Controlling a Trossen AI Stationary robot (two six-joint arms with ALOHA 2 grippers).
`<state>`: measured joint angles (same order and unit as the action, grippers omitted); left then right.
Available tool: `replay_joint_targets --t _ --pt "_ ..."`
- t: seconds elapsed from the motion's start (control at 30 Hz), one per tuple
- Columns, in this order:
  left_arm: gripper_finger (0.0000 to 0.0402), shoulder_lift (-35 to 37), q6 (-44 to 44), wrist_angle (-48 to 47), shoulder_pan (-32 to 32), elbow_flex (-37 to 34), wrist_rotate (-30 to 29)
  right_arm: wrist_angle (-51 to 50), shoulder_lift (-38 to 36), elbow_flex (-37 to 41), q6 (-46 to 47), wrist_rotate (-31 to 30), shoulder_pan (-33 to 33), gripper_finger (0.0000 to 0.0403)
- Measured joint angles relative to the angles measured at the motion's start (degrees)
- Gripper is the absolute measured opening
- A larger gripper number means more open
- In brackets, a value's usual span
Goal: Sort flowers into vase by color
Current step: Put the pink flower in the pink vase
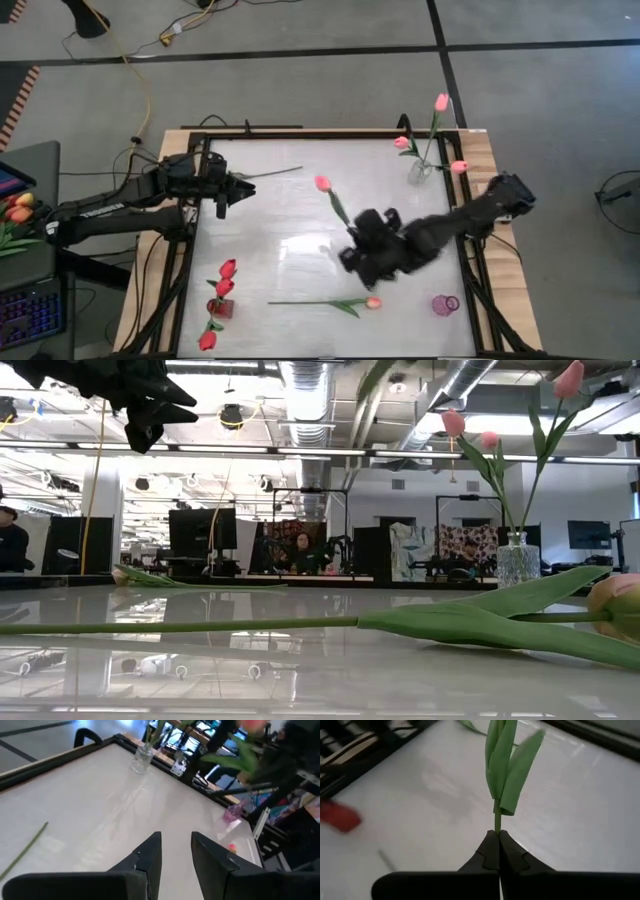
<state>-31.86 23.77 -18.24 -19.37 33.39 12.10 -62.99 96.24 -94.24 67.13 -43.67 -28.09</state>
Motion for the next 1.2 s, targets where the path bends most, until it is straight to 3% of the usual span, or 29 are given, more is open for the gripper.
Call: replay_joint_targets --t 0.4,0.7,0.83,1.2 --pt "0.0092 -2.6 5.1 7.5 0.0 0.0 -4.3 -26.9 -6.9 0.0 22.8 -14.6 -27.0 0.0017" --pt "0.0092 -3.9 9.9 8.9 0.0 0.0 -6.6 -26.0 -10.2 10.8 28.4 -17.5 -38.4 0.0016" --pt "0.0092 -3.7 12.8 8.7 0.0 0.0 -6.6 -21.3 -12.7 15.5 28.2 -18.5 -42.3 0.0016" --pt "0.0092 -3.7 16.1 8.7 0.0 0.0 -8.4 -12.4 -16.9 20.1 24.3 -22.9 -47.0 0.0015"
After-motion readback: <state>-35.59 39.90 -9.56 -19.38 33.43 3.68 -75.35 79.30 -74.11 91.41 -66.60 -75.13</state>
